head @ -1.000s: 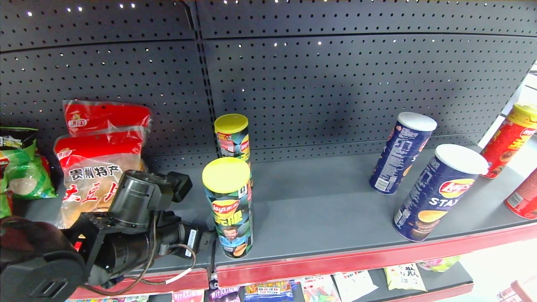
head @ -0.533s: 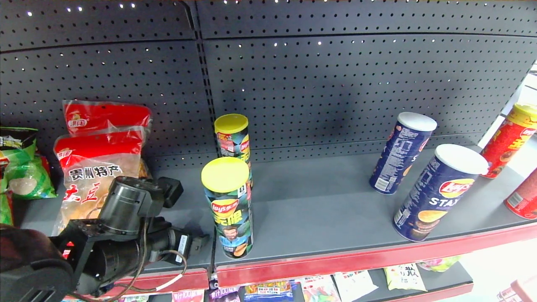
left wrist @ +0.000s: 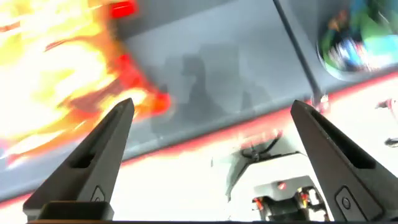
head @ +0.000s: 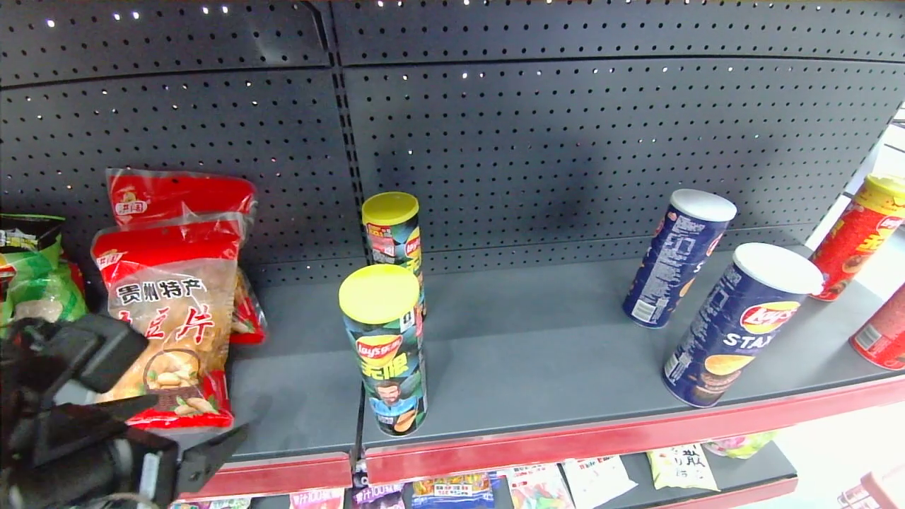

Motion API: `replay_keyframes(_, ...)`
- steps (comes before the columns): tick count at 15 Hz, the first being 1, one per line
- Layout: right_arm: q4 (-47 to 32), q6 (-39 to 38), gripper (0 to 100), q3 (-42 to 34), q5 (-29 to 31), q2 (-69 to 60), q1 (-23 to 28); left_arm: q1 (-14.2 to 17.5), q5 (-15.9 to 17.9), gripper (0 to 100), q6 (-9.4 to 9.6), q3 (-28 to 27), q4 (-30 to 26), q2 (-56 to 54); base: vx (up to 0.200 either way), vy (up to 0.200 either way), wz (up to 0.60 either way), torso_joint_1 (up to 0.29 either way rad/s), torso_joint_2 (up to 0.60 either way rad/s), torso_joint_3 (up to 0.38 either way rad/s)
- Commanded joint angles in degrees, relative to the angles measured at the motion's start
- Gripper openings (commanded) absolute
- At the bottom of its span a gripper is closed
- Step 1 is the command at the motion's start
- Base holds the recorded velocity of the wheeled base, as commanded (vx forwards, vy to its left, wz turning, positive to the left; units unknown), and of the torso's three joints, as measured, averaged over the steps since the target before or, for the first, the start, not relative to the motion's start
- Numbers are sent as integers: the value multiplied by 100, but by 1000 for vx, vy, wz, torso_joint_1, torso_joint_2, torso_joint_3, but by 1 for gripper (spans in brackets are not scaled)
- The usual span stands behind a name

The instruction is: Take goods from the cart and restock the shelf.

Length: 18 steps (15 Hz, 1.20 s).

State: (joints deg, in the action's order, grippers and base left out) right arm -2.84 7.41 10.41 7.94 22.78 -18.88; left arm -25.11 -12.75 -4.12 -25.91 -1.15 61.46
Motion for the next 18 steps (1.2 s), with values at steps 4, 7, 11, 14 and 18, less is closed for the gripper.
replay_keyframes(4,-68,-3,100,14,235,270,438,59,-8,100,702,-231,-1687,-2912,0,0,0,0,0,0)
replay_keyframes(7,-85,-3,100,-48,252,288,552,68,-34,100,693,-152,-1714,-3123,0,0,0,0,0,0)
replay_keyframes(11,-208,-29,100,-92,164,218,544,138,-149,100,720,7,-1784,-3580,-150,0,0,5,4,3)
replay_keyframes(14,-208,-20,100,-101,164,200,544,138,-131,100,1054,15,-1793,-3861,0,0,0,0,0,0)
replay_keyframes(18,-208,-3,100,-276,182,-28,544,138,-131,100,1256,77,-1749,-4055,0,-50,0,1,1,1)
